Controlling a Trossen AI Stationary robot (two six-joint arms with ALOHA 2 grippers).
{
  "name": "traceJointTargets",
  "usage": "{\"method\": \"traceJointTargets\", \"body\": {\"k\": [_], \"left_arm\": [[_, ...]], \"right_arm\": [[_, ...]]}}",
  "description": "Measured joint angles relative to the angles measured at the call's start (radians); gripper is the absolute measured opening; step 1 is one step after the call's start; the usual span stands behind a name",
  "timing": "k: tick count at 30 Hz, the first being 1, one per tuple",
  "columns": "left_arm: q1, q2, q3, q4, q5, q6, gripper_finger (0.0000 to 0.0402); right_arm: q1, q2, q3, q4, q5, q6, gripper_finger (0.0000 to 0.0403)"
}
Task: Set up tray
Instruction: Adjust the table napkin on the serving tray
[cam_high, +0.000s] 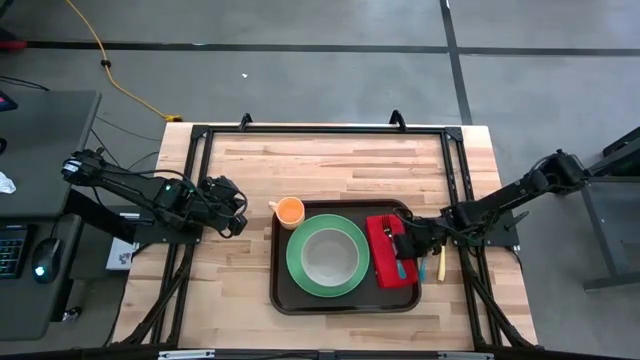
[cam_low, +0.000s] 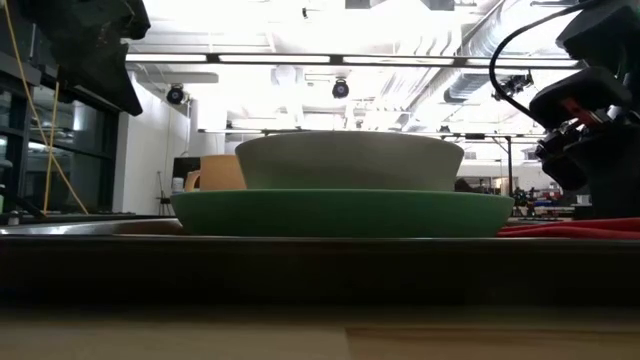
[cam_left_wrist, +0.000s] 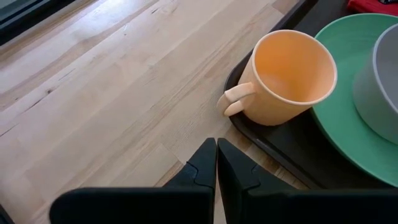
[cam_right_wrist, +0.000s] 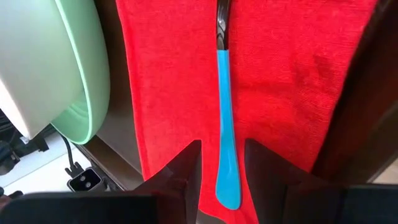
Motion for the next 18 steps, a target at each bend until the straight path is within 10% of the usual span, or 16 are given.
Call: {"method": "traceJointTargets", "body": {"k": [18], "left_arm": [[0.000,0.000,0.000,0.001,0.000,0.000,0.0044]], "right_arm": [[0.005,0.015,0.000,0.024,0.016,0.012,0.0099]]}}
